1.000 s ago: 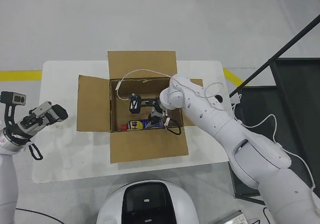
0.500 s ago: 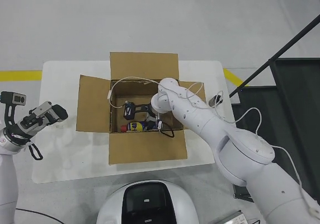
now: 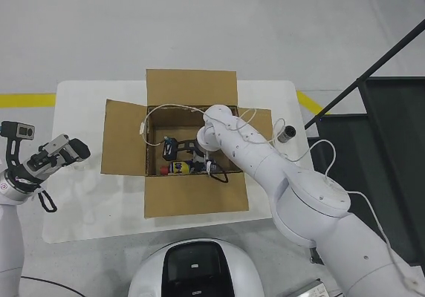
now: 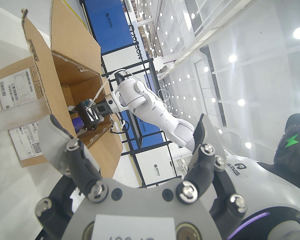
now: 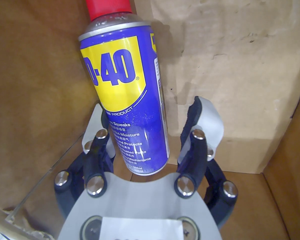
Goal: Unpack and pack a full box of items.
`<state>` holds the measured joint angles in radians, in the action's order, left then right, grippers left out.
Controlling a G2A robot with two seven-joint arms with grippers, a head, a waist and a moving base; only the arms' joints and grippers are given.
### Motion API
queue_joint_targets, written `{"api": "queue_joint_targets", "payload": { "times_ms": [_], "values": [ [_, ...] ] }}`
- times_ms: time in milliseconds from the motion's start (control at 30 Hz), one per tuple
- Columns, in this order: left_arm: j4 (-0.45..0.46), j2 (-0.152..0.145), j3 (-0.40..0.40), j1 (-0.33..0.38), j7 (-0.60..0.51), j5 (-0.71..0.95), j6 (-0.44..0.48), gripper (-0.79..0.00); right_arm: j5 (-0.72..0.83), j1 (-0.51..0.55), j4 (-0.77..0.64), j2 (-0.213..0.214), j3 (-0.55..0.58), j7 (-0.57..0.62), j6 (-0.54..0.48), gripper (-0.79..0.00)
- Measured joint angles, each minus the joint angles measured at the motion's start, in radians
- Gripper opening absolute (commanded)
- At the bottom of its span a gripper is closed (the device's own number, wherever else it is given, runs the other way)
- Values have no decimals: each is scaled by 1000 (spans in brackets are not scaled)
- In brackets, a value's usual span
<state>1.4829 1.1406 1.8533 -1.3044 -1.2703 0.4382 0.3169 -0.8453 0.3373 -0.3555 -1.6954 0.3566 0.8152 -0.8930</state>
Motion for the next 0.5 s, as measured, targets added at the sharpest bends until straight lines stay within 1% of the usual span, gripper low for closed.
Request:
{"api": "queue_joint_targets", "payload": {
  "times_ms": [233,367,500],
  "values": [
    [0,0,0,0,0,0,0,0,-4,-37,33,-18,4,-26,-21,-785],
    [0,0,0,0,0,0,0,0,-18,-64,38,-15,9,-48,-34,-785],
    [0,0,0,0,0,0,0,0,-25,-87,43,-5,19,-76,-48,-785]
  ]
}}
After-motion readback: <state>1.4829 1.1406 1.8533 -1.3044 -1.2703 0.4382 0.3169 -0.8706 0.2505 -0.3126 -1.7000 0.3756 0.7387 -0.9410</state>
